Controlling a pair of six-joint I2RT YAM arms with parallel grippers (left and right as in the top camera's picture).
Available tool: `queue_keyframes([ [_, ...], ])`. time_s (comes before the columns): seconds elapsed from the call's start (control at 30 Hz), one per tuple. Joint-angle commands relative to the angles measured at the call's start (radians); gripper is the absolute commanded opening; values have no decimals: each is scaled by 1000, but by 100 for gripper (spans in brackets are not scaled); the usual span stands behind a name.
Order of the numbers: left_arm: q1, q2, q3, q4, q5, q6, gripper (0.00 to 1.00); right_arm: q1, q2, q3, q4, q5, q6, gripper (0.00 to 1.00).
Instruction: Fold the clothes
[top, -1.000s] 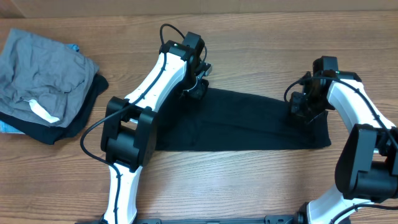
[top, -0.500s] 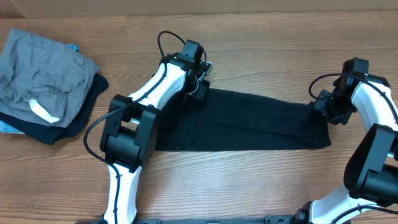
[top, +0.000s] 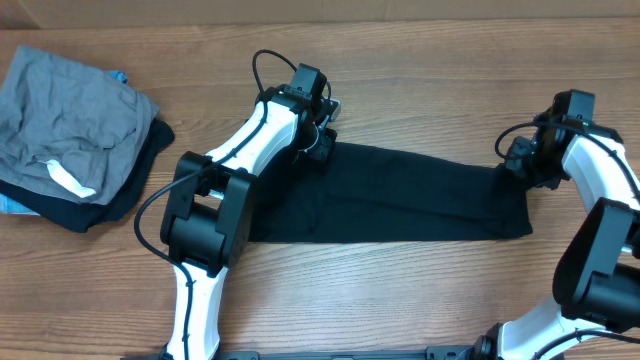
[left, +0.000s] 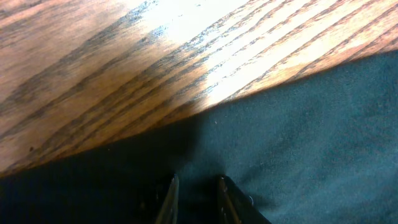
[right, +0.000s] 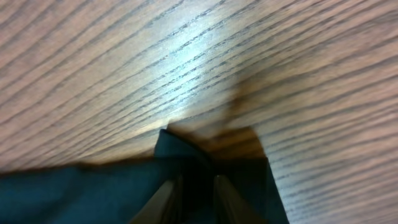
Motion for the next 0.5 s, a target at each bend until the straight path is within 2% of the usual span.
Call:
queue_keyframes([
  [0.0,-2,11,-30,-7,-2,-18,26,1,-21,-57,32,-2,-8,22],
  [0.1,-2,11,-30,-8,-3,-17,26,-2,-21,-58,72,29,-8,4],
  [0.4,-2,11,-30,-11,-7,-17,27,-12,-21,-55,179,270,-8,4],
  [0.47,-2,11,-30,-11,-10,-17,27,-24,-21,-55,208,266,-7,4],
])
